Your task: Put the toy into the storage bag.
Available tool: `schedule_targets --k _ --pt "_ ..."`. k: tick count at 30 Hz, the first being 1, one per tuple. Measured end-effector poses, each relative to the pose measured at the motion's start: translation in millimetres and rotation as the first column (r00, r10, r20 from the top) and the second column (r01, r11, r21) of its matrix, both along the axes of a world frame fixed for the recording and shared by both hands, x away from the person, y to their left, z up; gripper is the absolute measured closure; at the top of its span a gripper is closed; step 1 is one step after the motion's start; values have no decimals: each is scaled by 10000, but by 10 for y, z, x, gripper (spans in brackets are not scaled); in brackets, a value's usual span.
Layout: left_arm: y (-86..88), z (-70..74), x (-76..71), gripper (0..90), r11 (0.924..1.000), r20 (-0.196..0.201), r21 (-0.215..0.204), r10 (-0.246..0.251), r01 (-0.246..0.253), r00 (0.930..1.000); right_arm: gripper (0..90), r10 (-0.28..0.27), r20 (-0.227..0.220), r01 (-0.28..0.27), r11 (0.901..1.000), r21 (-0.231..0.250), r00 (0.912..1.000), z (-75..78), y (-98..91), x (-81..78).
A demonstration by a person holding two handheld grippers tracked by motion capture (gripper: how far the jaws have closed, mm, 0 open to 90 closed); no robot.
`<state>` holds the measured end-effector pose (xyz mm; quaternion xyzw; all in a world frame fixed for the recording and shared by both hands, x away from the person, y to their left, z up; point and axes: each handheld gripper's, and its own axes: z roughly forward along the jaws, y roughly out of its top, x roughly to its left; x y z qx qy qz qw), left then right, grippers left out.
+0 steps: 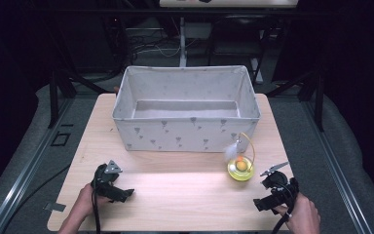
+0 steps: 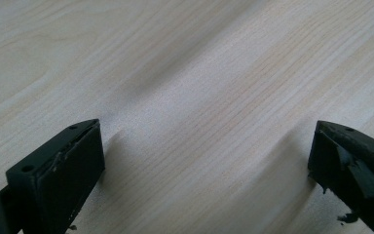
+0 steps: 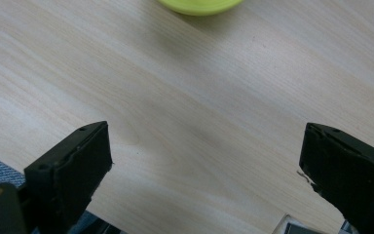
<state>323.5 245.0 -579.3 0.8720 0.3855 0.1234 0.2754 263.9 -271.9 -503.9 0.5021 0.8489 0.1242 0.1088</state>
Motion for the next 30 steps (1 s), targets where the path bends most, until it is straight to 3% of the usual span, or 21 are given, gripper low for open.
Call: schedule_targets --k 11,30 --pt "9 -7 -14 1 10000 69 -79 11 -10 10000 42 134 -138 -137 9997 -196 9998 31 37 5" --pt "5 -5 -17 0 10000 42 -66 52 -52 10000 39 566 -392 -576 9981 -240 9976 295 178 92"
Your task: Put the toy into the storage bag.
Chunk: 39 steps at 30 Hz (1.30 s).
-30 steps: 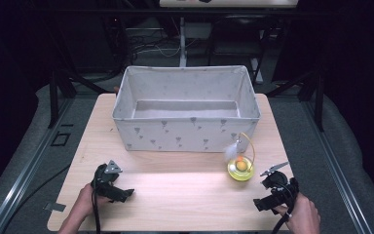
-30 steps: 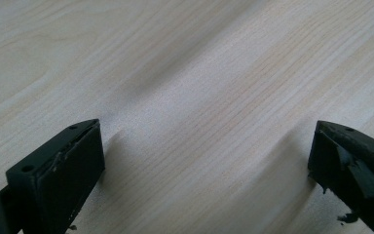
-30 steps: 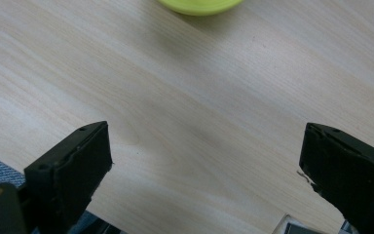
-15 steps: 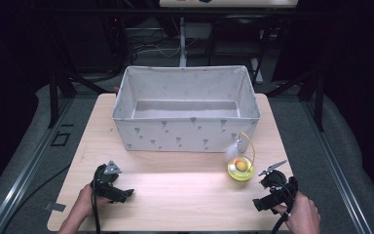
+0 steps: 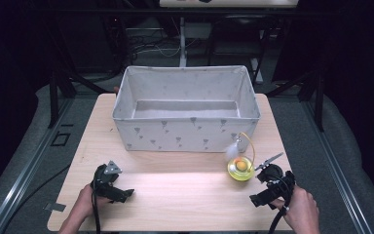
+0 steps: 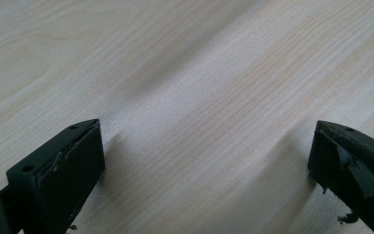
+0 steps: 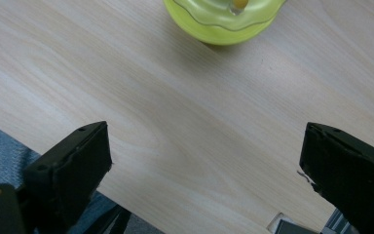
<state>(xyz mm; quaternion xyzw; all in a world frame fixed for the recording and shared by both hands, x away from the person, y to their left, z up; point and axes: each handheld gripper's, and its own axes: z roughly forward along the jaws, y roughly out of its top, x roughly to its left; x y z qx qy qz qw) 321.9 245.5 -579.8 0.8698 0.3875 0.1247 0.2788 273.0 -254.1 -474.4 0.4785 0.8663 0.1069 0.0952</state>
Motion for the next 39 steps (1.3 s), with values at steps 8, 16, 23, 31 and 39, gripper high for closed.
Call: schedule_targets --k 8,16,23,31,39 --pt "-1 0 0 0 10000 12 7 -2 2 10000 41 155 -122 -155 9999 15 9998 106 39 89" --pt "-3 0 1 0 10000 9 12 3 -3 10000 49 194 -68 -193 9998 81 9998 193 77 208" --pt "-2 -1 -1 0 10000 19 3 14 -14 10000 36 178 -5 -178 9998 9 9998 260 130 343" --pt "-3 0 -1 0 10000 13 9 18 -18 10000 31 219 -43 -219 9998 26 9998 333 131 482" --pt "-4 1 -1 0 10000 6 18 26 -26 10000 120 294 -20 -294 9996 11 9996 395 174 600"
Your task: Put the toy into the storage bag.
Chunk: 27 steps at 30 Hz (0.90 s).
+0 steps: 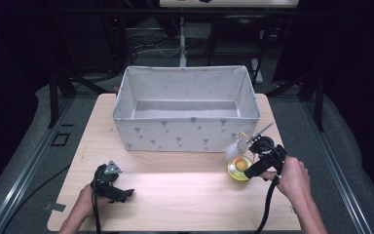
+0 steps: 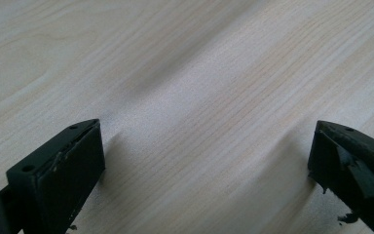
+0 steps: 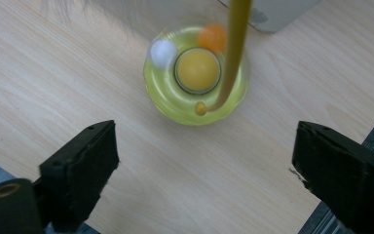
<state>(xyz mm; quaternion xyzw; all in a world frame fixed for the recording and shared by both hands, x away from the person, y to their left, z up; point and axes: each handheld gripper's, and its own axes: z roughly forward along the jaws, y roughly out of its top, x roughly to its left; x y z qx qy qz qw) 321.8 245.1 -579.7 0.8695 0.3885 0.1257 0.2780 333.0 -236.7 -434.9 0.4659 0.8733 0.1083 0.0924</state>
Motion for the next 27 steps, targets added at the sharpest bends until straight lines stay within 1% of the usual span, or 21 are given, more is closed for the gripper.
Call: schedule_targets --k 1,2,3,6,7,9,10,12,13,14,15,16,17,18,19,21,22,23,25,26,27 --pt "0 0 0 0 10000 -1 1 0 0 10000 149 90 -70 -91 9999 -90 9999 27 5 15" --pt "0 0 0 0 10000 -1 3 -2 2 10000 158 60 128 -59 9999 -114 9999 35 17 21" --pt "0 0 0 0 10000 -1 2 -4 4 10000 169 118 162 -115 9997 -203 9998 51 23 35" --pt "0 0 0 0 10000 -2 2 -3 3 10000 252 221 181 -218 9995 -213 9996 99 57 59" --pt "0 0 0 0 10000 -2 2 -3 3 10000 257 244 294 -236 9993 -288 9993 111 64 68" --pt "0 0 0 0 10000 -2 4 -4 4 10000 324 280 313 -263 9982 -530 9991 153 84 91" --pt "0 0 0 0 10000 -3 4 0 0 10000 333 265 354 -247 9985 -490 9990 156 89 98" --pt "0 0 0 1 10000 -2 6 -1 1 10000 381 346 302 -323 9967 -751 9989 190 101 126" --pt "-1 0 0 0 10000 -4 4 -1 1 10000 400 299 403 -271 9974 -668 9987 190 110 130" --pt "0 0 0 0 10000 -6 3 -1 1 10000 436 363 418 -330 9964 -784 9985 207 115 145" --pt "-1 0 0 0 10000 -7 3 0 0 10000 464 336 323 -308 9962 -812 9989 223 122 152" --pt "0 0 0 0 10000 -4 1 -1 1 10000 478 394 373 -361 9958 -842 9985 228 126 162" --pt "0 0 0 0 10000 -4 4 -1 1 10000 515 374 423 -342 9967 -731 9984 231 132 169" --pt "0 0 0 0 10000 -4 5 -2 2 10000 555 422 383 -387 9954 -874 9984 245 140 176" --pt "0 0 0 0 10000 -3 2 -2 2 10000 569 520 242 -495 9941 -961 9984 252 144 188" --pt "0 0 0 0 10000 -3 4 -4 4 10000 635 471 237 -449 9952 -866 9986 252 160 194" --pt "0 0 0 1 10000 -2 6 -4 4 10000 642 550 166 -531 9937 -992 9983 261 165 201" --pt "0 0 0 0 10000 -4 3 -1 1 10000 665 521 179 -502 9942 -950 9985 260 173 202" --pt "0 0 0 0 10000 -3 3 -1 1 10000 684 511 151 -495 9947 -896 9986 256 178 202" --pt "0 0 0 0 10000 -5 3 -2 2 10000 692 594 103 -581 9933 -996 9982 254 181 211" --pt "0 0 0 0 10000 -4 4 -4 4 10000 722 514 106 -502 9946 -910 9986 244 191 211"
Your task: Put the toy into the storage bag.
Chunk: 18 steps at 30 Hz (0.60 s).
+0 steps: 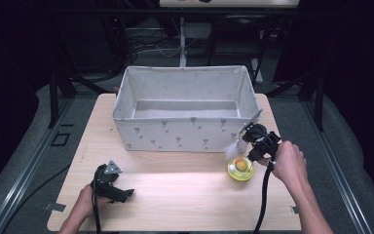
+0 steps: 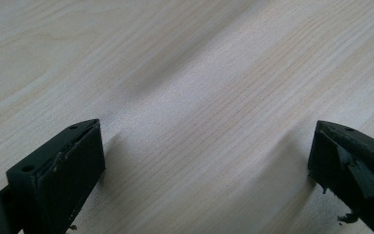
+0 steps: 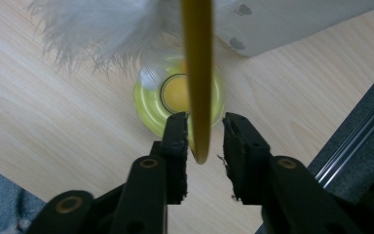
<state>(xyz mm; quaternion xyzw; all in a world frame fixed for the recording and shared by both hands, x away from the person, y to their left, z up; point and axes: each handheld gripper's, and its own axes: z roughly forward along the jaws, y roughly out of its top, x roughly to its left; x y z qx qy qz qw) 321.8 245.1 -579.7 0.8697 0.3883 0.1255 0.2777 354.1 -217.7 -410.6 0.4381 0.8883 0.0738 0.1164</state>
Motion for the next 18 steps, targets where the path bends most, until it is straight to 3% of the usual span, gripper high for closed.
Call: schedule_targets --k 1,11,18 --pt "0 0 0 0 10000 1 0 -1 1 10000 720 108 -170 -111 9998 -183 9998 14 -1 11" --pt "1 -1 0 0 10000 8 -10 -5 5 10000 854 27 -263 -33 9997 -227 9997 2 21 20" --pt "1 -1 0 0 10000 13 -16 -3 3 10000 873 -17 -59 17 9999 -130 10000 -7 33 18"
